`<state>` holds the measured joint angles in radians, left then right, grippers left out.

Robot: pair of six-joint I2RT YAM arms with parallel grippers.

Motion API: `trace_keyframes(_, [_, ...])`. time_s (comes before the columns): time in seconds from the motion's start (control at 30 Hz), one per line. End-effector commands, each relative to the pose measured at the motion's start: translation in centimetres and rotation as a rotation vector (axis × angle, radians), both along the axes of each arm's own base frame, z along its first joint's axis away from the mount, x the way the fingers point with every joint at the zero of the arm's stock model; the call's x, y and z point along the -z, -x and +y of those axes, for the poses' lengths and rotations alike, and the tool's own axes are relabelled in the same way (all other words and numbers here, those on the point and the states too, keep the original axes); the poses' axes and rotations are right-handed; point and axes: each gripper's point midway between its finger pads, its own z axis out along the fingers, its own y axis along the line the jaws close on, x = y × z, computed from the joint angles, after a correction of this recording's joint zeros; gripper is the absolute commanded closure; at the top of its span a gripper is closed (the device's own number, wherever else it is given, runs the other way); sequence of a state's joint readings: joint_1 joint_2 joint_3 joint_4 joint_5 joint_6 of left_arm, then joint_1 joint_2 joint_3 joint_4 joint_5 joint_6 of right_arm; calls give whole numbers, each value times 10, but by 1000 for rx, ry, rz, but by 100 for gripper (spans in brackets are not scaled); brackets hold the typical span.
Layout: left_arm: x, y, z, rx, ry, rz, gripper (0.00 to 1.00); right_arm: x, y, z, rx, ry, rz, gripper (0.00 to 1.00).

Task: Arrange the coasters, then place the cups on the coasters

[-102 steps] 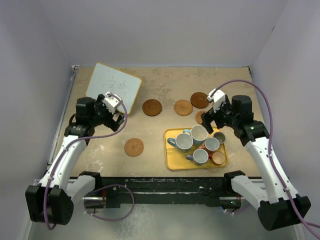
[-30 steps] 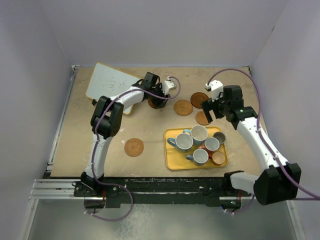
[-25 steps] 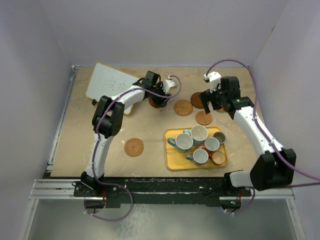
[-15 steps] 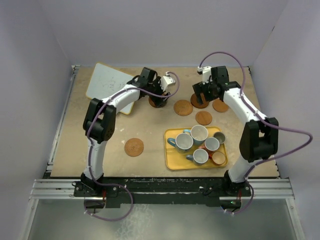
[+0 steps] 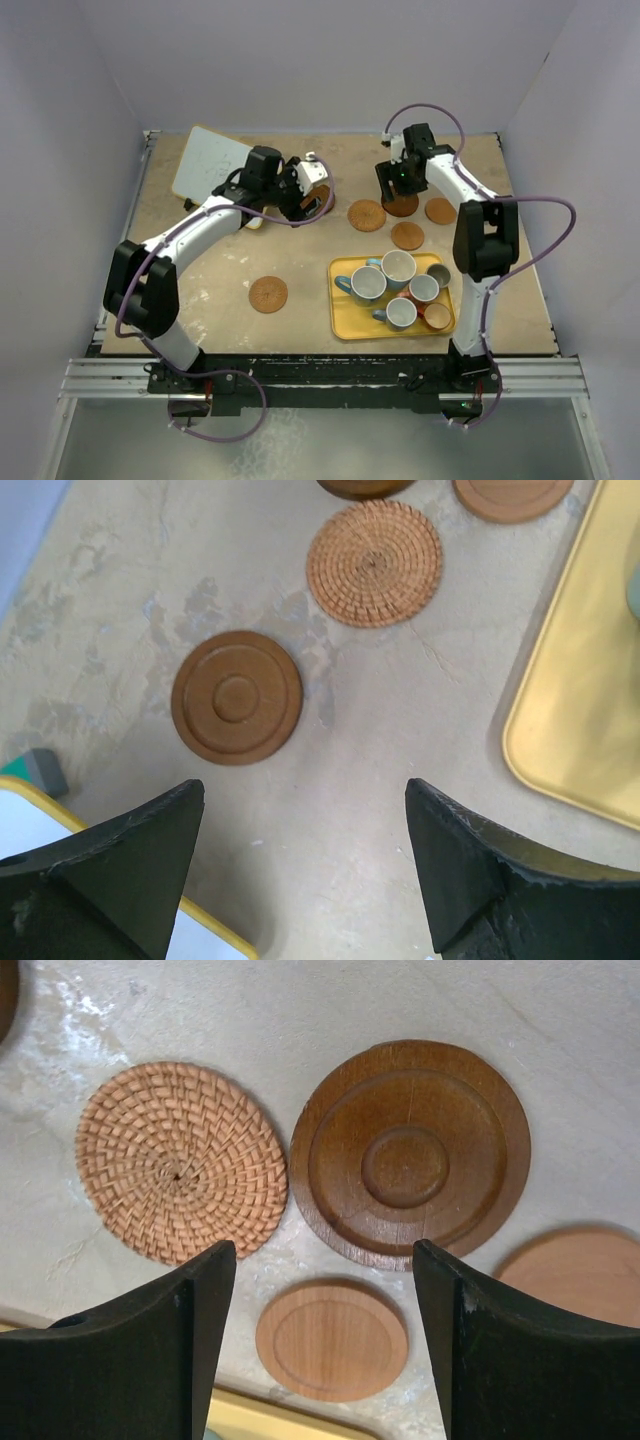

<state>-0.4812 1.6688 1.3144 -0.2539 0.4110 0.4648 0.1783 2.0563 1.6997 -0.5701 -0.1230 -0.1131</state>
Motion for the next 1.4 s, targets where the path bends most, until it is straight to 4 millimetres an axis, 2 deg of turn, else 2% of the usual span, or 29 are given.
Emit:
trace_keyframes(0.0, [-6,13,9,2,-1,-38,21,-5,-8,7,13,-7,13,27])
trace_keyframes(0.23, [2,26,18,-6,-10,-33,21,15,-19,6,34,21,49,31])
trace_keyframes(0.5, [7,27,20,-24,-2,-43,21,32,-27,9,43,18,94,37])
trace_keyframes(0.7, [17,26,24,-33,-25,-37,21,46,-24,18,31,5,147,42])
trace_keyframes(0.87, [22,29,30,-42,-53,-40,21,49,-24,37,-5,-10,162,44])
trace_keyframes(1.17, [33,41,48,-72,-114,-38,21,60,-25,84,-83,8,177,45])
trace_keyframes(1.37, [35,50,60,-96,-135,-45,21,60,-24,117,-153,-22,168,45])
